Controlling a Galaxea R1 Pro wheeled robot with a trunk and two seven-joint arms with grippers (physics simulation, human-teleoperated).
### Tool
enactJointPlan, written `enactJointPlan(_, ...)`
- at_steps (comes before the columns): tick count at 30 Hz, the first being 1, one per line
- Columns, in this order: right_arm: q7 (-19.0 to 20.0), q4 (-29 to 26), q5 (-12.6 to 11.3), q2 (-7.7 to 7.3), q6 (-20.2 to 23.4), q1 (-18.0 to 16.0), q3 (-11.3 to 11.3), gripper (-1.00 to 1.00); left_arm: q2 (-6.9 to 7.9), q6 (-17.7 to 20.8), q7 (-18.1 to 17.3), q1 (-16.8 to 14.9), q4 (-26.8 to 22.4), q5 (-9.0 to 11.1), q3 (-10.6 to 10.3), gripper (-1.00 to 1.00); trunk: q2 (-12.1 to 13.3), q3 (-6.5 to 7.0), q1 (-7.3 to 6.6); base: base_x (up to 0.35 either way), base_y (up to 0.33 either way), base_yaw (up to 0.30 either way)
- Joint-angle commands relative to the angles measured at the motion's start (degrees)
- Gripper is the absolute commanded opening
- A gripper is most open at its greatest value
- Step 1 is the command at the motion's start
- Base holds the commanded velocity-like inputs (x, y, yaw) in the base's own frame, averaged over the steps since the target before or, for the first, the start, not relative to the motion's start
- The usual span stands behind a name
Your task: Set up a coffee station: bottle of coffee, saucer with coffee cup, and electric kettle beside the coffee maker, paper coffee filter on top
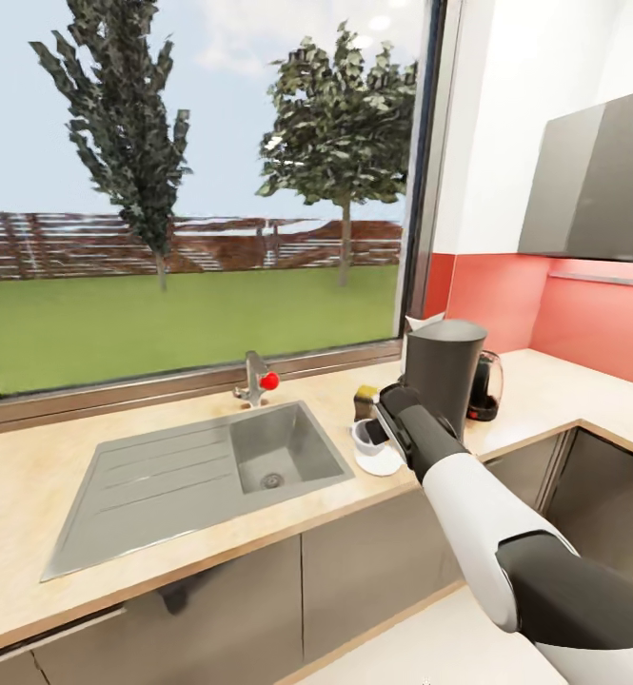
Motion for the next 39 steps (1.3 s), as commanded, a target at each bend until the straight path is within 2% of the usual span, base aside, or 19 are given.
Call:
enactJointPlan(1,0.2,0.0,0.2,-0.01,0.2,0.0,0.1,-1.0,-0.03,-0.1,-0.1,0.1,-0.1,0.0,0.3,1.0,0.0,-0.01,0.02,0.0,0.0,-0.265)
enactJointPlan(9,0.3,0.2,0.1,0.15,0.1,0.1,0.1,-1.0,-0.09,-0.1,-0.1,0.1,-0.1,0.0,0.3,1.0,0.0,-0.01,0.02,0.082,0.0,-0.222)
enactJointPlan(21,0.4,3.8,0.0,0.16,0.1,0.1,0.1,-1.0,-0.2,0.1,0.0,0.2,0.1,-0.1,0.3,1.0,0.0,-0.01,0.02,0.104,0.0,-0.011)
enactJointPlan(27,0.4,5.2,0.0,0.15,0.1,0.1,0.1,-1.0,-0.2,0.1,0.0,0.2,3.0,-0.2,0.2,1.0,0.0,-0.01,0.02,0.045,0.0,0.0)
enactJointPlan(39,0.5,7.6,-0.3,0.11,-0.2,0.1,0.1,-1.0,-0.38,0.6,0.0,0.2,4.7,-0.1,0.4,1.0,0.0,-0.01,0.02,0.124,0.0,0.0)
